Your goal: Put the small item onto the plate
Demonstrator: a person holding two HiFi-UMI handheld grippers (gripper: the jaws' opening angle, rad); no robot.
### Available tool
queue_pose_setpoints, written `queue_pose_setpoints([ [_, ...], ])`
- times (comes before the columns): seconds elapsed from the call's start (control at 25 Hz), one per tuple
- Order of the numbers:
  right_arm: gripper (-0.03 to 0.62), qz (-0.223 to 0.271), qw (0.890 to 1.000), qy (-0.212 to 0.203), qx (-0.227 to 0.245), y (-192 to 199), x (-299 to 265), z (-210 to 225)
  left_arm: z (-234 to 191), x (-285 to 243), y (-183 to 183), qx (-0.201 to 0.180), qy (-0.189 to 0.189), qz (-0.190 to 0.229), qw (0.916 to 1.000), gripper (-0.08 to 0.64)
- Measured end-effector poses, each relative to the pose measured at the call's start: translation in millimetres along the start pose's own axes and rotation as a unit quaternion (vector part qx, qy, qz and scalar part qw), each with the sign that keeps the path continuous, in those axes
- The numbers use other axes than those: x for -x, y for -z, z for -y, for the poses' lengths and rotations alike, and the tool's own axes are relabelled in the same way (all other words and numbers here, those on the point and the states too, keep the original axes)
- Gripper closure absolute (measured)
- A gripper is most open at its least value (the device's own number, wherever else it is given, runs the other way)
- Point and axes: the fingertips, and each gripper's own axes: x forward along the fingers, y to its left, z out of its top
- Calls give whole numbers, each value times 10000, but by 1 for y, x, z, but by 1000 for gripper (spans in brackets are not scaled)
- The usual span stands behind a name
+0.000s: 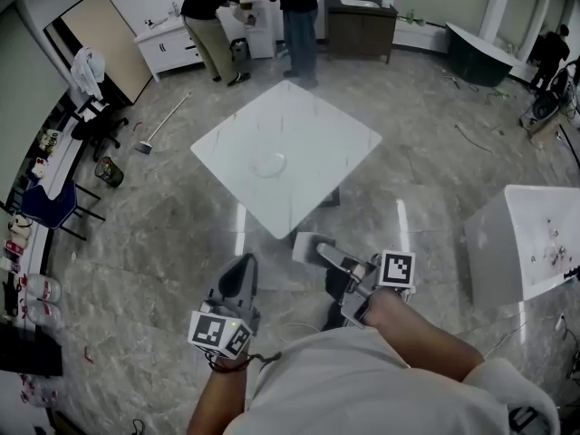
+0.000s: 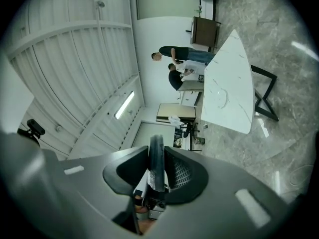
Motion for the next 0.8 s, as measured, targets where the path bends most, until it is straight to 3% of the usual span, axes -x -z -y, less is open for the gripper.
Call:
queue_pose_setpoints([
  [0.32,495,-366,9993,-121,-32,-106,-18,20,-9,-97,1,-62,-353,-131,9993,554],
  [0.48,495,-408,9989,-224,-83,-134,-27,25,-14,-124,-2,-203,-400,-143,9989,554],
  [0.8,495,-477,9987,-154,-69,-179,-70,48,-66,-193,-2,19,-410,-15,9992,554],
])
